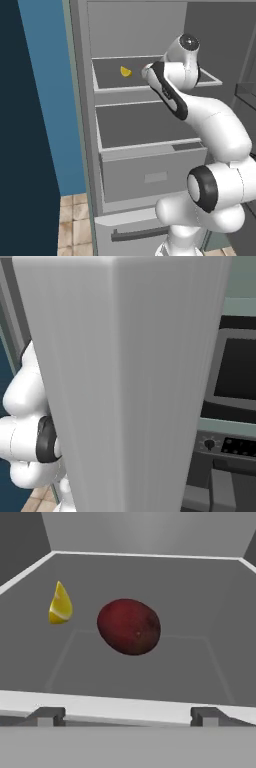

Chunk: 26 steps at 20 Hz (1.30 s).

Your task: Move the lemon wedge and potato from the top shelf to the second highest shelf to make space. Then, place the pitcher from the counter on the cleared top shelf.

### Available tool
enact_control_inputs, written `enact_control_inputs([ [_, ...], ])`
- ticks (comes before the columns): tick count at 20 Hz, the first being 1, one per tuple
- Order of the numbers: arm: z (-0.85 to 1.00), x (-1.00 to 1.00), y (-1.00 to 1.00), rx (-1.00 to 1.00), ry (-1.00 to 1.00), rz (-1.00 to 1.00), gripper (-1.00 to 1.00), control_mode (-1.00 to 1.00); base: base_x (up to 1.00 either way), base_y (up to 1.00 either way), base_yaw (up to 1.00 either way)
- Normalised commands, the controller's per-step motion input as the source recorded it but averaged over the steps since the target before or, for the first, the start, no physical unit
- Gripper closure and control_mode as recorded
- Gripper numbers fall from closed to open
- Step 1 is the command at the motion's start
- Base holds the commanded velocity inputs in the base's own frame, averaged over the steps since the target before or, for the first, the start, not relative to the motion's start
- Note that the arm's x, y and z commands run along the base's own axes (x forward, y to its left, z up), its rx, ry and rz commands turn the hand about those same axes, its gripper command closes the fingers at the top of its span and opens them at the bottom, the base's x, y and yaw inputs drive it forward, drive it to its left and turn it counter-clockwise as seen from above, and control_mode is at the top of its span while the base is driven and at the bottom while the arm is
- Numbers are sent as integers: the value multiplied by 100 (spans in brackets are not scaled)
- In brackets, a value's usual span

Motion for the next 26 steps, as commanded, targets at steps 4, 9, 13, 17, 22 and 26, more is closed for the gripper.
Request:
enact_control_inputs([
  [4,-17,48,0,0,0,0,-100,-100,0,0,0],
  [9,-15,47,0,0,0,0,-100,-100,0,0,0],
  [13,-12,46,0,0,0,0,-100,-100,0,0,0],
  [17,-9,45,0,0,0,0,-100,-100,0,0,0],
  [22,-9,42,0,0,0,0,-100,-100,0,0,0],
  [26,-14,34,0,0,0,0,100,-100,0,0,0],
])
